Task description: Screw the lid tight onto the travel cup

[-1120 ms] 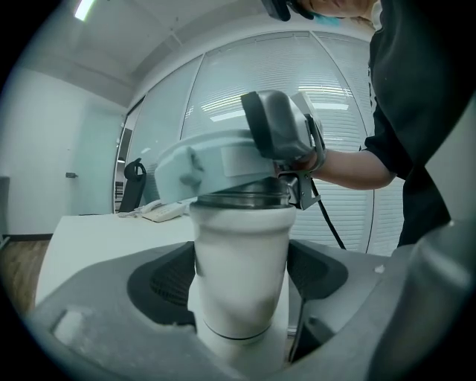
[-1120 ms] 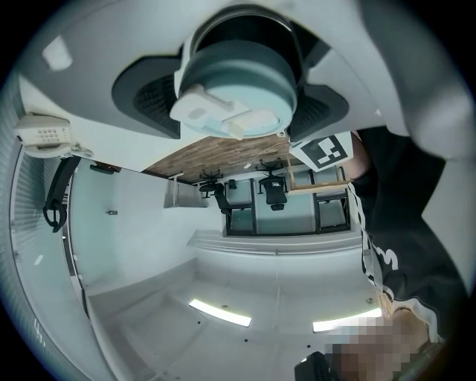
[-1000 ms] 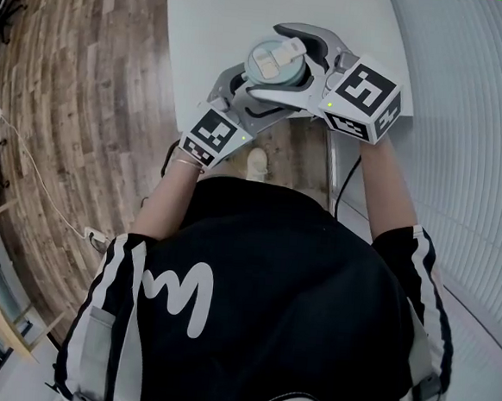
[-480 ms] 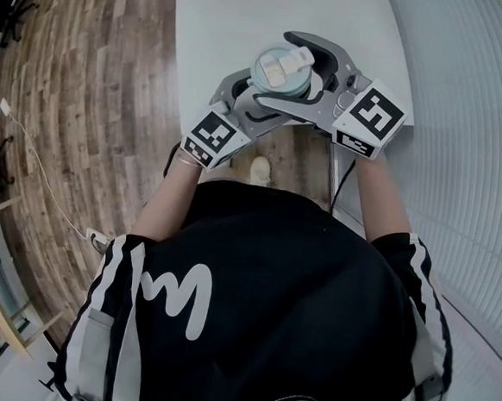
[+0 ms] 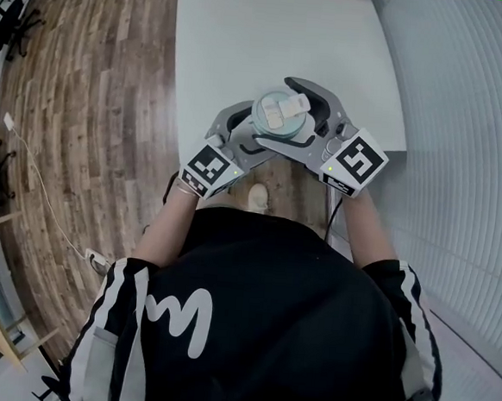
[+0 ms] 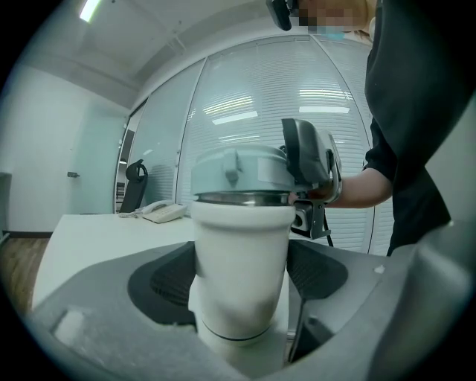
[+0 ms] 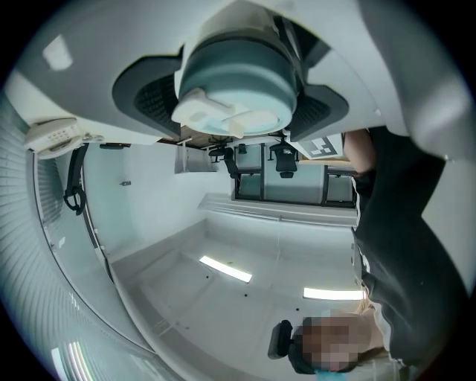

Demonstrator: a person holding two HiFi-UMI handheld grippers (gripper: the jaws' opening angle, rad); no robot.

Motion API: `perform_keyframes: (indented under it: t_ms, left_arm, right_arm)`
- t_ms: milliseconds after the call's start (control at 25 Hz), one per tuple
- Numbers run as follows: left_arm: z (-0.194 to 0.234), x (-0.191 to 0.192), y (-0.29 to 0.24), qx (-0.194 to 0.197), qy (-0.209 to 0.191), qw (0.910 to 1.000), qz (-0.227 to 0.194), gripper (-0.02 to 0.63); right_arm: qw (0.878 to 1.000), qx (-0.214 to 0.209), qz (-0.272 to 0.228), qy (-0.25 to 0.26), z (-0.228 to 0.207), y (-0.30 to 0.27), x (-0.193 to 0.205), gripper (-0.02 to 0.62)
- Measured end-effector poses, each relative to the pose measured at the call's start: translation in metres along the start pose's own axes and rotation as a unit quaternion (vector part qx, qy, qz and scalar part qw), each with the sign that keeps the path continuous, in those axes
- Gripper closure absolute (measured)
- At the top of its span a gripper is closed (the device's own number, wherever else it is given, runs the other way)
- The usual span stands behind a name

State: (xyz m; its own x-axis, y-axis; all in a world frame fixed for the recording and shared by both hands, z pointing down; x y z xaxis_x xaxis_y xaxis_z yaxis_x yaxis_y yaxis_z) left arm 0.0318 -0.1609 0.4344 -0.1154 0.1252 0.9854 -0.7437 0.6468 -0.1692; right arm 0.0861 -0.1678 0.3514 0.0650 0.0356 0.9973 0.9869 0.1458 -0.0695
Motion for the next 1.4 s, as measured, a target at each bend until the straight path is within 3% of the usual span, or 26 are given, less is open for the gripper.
perform_keyframes:
  t_ms: [400, 1000, 1080, 1200, 1320, 1400]
  left_arm:
    - [0.004, 0.004, 0.006, -0.007, 0.002, 1.0, -0.005, 0.216]
    - [0.003, -0.003, 0.006, -0.005, 0.008, 0.9999, -0.006, 0.218]
    - [0.003, -0.003, 0.006, -0.004, 0.01, 0.9999, -0.006, 0.218]
    - [0.001, -0.003, 0.006, -0.004, 0.012, 0.9999, -0.006, 0.218]
    - [0.001, -0.001, 0.005, -0.006, 0.01, 0.9999, -0.007, 0.218]
    - [0.002, 0.001, 0.003, -0.004, 0.011, 0.9999, -0.005, 0.218]
  right_arm:
    - [0.995, 0.094, 0.005, 0.016, 0.008, -0.009, 0.004, 0.137]
    - [0.973, 0.23, 0.009, -0.004, 0.013, -0.01, 0.0, 0.141]
    - [0.978, 0.21, -0.006, -0.02, 0.015, -0.01, -0.001, 0.139]
    - [0.989, 0.139, -0.031, -0.038, 0.016, -0.003, -0.011, 0.107]
    - [0.999, 0.036, -0.019, -0.028, 0.01, 0.002, -0.02, 0.098]
    - [0.999, -0.044, -0.003, -0.024, 0.003, 0.0, -0.024, 0.098]
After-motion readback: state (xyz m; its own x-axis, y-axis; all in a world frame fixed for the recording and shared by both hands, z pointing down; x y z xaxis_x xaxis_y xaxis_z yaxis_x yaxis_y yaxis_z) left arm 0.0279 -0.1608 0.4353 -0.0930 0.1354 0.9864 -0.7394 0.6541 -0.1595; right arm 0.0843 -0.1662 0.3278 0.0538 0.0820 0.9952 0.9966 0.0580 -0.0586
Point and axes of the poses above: the fingertips, and each gripper's own axes: y backward along the fingers, z to its left, x out of its underside, the point moved 5 cm from there along y, backward along the fingers, and after that the axes turned 12 degrees about -x, right-handed, at the moved point
